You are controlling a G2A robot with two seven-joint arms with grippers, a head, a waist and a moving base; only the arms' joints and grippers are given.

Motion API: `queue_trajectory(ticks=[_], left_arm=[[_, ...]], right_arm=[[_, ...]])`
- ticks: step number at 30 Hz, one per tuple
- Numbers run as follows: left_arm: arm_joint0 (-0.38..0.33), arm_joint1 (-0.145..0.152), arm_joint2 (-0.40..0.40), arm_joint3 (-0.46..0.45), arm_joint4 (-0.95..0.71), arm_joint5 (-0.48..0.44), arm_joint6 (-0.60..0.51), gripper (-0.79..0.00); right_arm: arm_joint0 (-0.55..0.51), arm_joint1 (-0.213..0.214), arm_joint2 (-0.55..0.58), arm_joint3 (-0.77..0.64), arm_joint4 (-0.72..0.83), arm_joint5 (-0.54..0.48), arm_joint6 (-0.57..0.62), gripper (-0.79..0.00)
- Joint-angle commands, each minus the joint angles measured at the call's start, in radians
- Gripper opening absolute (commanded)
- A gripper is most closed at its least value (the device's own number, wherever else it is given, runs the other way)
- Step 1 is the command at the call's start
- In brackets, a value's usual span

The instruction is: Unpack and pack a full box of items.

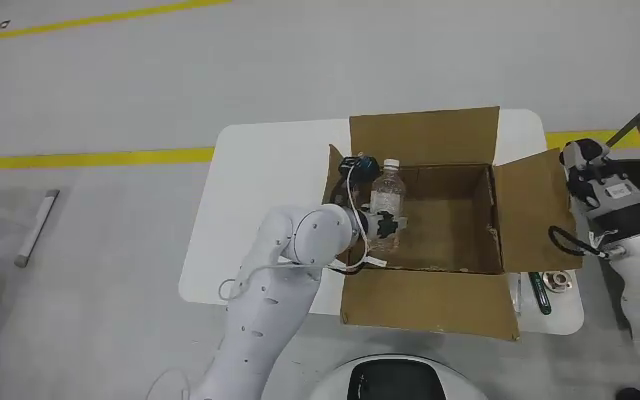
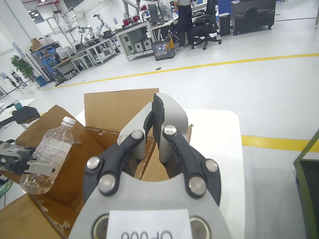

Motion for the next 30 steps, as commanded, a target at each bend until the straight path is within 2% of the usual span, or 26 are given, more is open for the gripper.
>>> queue_trajectory(ticks=[1,6,11,23,30], left_arm=[[-0.023,-0.006,0.027,0.033,-0.005,0.021,0.002,-0.785],[-0.088,-0.024,0.11,0.115,0.005,0.063,-0.053,-0.785],[-0.125,-0.035,0.155,0.18,0.023,0.099,-0.081,-0.785],[-0.163,-0.054,0.18,0.308,0.02,0.134,-0.029,-0.785],[-0.163,-0.055,0.179,0.314,0.016,0.137,-0.019,-0.785]], right_arm=[[-0.002,-0.001,-0.005,-0.001,0.008,-0.012,-0.003,-0.785],[-0.022,-0.003,-0.012,0.0,0.009,-0.028,-0.003,-0.785],[-0.046,-0.004,-0.01,0.0,-0.002,-0.036,0.006,-0.785],[-0.064,-0.008,-0.007,-0.012,-0.005,-0.034,0.016,-0.785],[-0.064,-0.01,-0.007,-0.009,-0.002,-0.033,0.017,-0.785]])
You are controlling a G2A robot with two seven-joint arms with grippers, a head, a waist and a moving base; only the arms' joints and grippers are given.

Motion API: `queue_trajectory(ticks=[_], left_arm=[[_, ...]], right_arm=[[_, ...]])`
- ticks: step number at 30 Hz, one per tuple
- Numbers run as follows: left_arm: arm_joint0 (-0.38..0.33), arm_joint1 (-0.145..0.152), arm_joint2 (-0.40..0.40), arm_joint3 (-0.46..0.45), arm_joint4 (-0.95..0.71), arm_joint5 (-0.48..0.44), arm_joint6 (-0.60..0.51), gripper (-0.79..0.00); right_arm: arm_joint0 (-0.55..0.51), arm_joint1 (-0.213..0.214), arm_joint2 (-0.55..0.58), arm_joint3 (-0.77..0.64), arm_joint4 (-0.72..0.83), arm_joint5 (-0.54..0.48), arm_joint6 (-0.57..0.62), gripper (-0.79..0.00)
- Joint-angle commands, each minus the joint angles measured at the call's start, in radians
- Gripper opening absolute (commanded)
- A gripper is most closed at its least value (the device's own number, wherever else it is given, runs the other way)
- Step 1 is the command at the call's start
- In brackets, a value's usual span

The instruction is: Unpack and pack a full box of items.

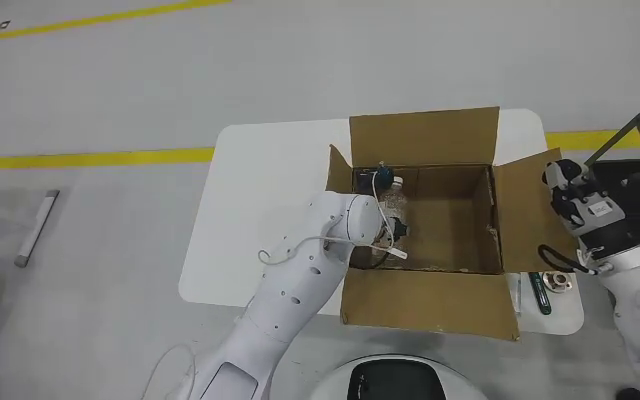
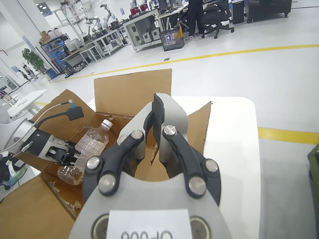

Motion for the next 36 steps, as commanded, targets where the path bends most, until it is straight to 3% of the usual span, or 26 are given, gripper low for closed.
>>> queue_trajectory(ticks=[1,14,24,36], left_arm=[[0.0,0.0,0.0,0.0,0.0,0.0,0.0,-0.785],[0.015,-0.005,0.004,0.018,-0.033,-0.032,0.033,-0.785],[-0.053,-0.034,0.05,0.151,-0.053,0.042,-0.013,-0.785],[-0.141,-0.086,0.145,0.26,-0.062,0.056,-0.044,-0.785]], right_arm=[[0.001,0.0,0.003,0.004,0.002,0.002,0.0,-0.785],[0.011,-0.004,-0.001,0.019,-0.004,0.006,0.003,-0.785],[0.02,-0.005,0.005,0.029,-0.011,0.008,0.004,-0.785],[0.027,-0.008,0.009,0.035,-0.011,0.015,0.003,-0.785]])
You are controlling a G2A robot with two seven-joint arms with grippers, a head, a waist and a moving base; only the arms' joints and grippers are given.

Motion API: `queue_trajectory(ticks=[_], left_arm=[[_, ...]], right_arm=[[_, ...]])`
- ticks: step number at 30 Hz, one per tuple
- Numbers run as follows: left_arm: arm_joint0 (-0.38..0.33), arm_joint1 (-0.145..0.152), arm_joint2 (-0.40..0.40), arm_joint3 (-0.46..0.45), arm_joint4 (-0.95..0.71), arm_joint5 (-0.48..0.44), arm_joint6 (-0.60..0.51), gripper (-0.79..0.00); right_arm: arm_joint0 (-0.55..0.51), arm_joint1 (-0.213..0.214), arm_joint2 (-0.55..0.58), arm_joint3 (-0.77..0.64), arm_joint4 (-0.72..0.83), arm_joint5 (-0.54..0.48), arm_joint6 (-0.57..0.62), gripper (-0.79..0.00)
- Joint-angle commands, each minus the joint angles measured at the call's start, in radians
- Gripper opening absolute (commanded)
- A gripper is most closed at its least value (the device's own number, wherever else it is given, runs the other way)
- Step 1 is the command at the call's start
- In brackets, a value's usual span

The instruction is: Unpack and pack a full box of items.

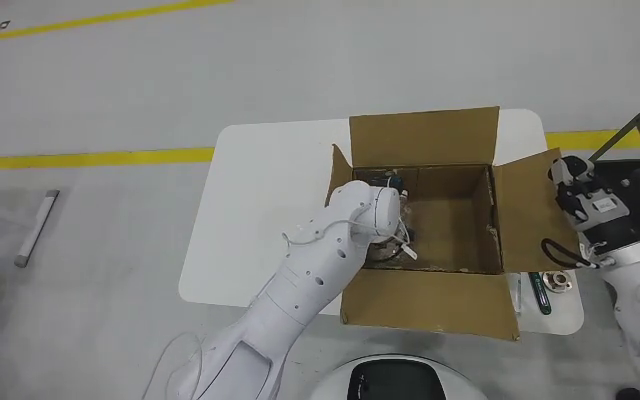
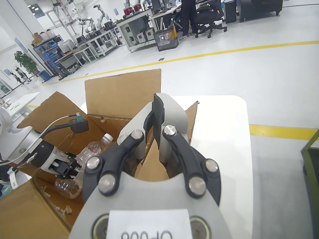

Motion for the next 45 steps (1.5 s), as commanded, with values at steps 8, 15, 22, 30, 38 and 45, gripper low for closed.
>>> queue_trajectory(ticks=[8,15,22,30,38,45], left_arm=[[-0.042,-0.04,0.044,0.092,-0.02,0.023,0.016,-0.785],[-0.058,-0.065,0.056,0.155,-0.047,0.028,0.033,-0.785],[-0.07,-0.084,0.083,0.208,-0.023,0.032,0.049,-0.717],[-0.071,-0.102,0.086,0.24,-0.032,0.024,0.059,0.0],[-0.071,-0.107,0.063,0.239,-0.044,0.001,0.084,0.0],[-0.084,-0.084,0.005,0.169,-0.006,0.004,0.083,0.0]], right_arm=[[0.0,-0.002,0.005,0.003,-0.001,0.004,-0.003,-0.785],[0.001,-0.003,0.008,0.002,-0.001,0.004,-0.005,-0.785],[0.0,-0.005,0.01,0.0,-0.002,0.002,-0.002,-0.785],[-0.003,-0.005,0.021,-0.008,-0.012,0.0,-0.004,-0.785],[-0.01,-0.007,0.025,-0.012,-0.018,-0.004,-0.002,-0.785],[-0.019,-0.008,0.025,-0.014,-0.02,-0.008,0.0,-0.785]])
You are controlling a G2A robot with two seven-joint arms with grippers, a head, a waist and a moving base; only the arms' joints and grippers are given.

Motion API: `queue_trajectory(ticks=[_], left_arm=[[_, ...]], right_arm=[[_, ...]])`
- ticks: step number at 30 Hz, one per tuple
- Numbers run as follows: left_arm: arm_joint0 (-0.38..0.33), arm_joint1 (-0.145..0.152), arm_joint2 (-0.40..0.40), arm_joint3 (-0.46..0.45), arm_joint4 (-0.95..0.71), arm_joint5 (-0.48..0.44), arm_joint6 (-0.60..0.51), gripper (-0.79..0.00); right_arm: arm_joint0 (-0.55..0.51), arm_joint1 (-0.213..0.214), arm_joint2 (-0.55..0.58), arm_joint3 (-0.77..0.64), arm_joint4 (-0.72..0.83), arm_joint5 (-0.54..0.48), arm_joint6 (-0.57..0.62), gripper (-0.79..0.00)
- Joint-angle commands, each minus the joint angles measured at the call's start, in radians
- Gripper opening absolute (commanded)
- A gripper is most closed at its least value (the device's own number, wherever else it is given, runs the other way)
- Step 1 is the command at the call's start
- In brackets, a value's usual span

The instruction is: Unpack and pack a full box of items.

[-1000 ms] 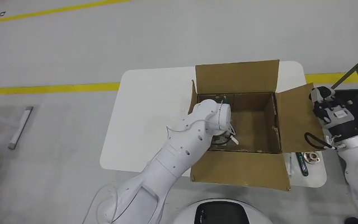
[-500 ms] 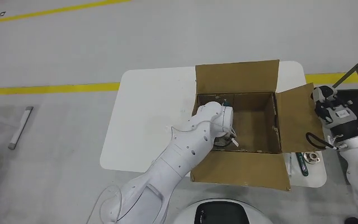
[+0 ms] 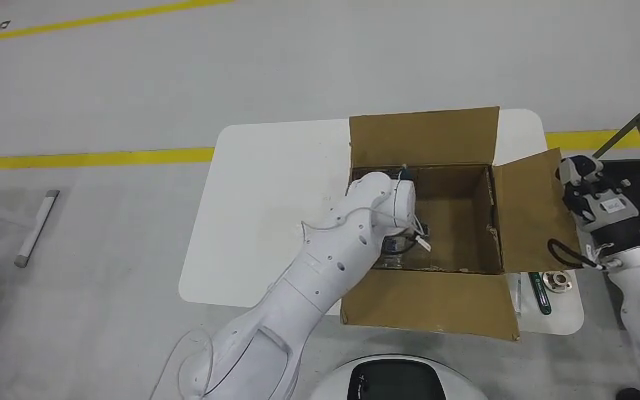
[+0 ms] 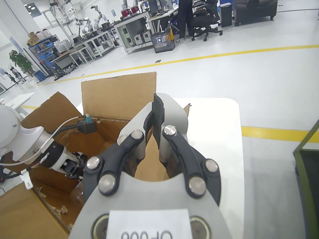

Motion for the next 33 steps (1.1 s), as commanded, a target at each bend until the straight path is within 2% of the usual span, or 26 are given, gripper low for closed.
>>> queue_trajectory(ticks=[1,5,9,14,18,22,29,33], left_arm=[[-0.003,0.012,-0.022,-0.033,0.026,0.01,-0.008,0.0],[0.011,0.044,-0.085,-0.141,0.095,0.034,-0.024,0.0],[0.066,0.085,-0.177,-0.278,0.151,0.038,-0.056,0.0],[0.155,0.134,-0.292,-0.44,0.254,-0.038,-0.132,0.0],[0.225,0.162,-0.395,-0.567,0.336,-0.083,-0.177,0.0],[0.286,0.172,-0.459,-0.654,0.412,-0.111,-0.205,0.0],[0.357,0.165,-0.532,-0.703,0.432,-0.12,-0.214,0.0],[0.378,0.158,-0.546,-0.727,0.438,-0.127,-0.221,0.0]], right_arm=[[-0.004,-0.001,-0.001,0.0,-0.001,0.0,0.0,-0.785],[-0.01,-0.001,-0.001,-0.004,-0.004,-0.002,0.002,-0.785],[-0.014,-0.002,0.0,-0.005,-0.007,-0.003,0.002,-0.785],[-0.017,-0.003,0.002,-0.005,-0.009,-0.005,0.003,-0.785],[-0.023,-0.004,0.002,-0.008,-0.013,-0.008,0.007,-0.785],[-0.026,-0.004,0.0,-0.005,-0.019,-0.013,0.007,-0.785],[-0.021,-0.005,0.001,-0.003,-0.024,-0.004,0.007,-0.785],[-0.016,-0.006,0.016,-0.004,0.0,0.011,0.011,-0.785]])
